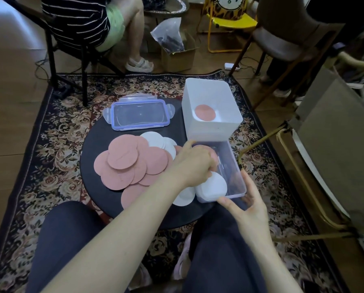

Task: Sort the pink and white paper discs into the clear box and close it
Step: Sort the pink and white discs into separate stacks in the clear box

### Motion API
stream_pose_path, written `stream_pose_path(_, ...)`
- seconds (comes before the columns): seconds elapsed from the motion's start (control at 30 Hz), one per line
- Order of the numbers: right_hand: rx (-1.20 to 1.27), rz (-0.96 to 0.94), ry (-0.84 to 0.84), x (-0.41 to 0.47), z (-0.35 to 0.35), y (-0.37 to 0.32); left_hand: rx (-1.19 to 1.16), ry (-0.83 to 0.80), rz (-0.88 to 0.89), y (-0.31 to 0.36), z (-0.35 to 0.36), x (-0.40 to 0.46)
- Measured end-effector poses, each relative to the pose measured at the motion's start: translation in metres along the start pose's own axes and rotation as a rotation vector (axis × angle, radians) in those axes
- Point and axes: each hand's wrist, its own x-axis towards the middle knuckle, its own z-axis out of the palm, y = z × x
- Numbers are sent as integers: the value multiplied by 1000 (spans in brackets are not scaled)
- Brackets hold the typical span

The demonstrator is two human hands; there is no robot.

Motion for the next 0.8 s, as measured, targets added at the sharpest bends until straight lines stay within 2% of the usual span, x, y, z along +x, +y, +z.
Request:
stream_pose_path(0.3,16,-13,-20,0,0,-1,-40,102,15,-2,7,-10)
stream_pose_path(0.37,15,-19,-27,0,-1,-3,-84,199,20,-3,10,-16)
stream_pose_path(0.47,-1,-32,-30,0,-1,-3,-221,430,-6,-9,16,-31)
stream_pose_path(0.53,-77,-51,-1,-3,-1,-2,-301,487,-49,-14,17,-46)
stream_pose_path(0.67,-374,-266,106,-10,1,-11,-364,517,-161,-25,18,-84)
stream_pose_path(0.8,-467,-549,171,-25,17,-27,-363,538,-289,-36,25,-121)
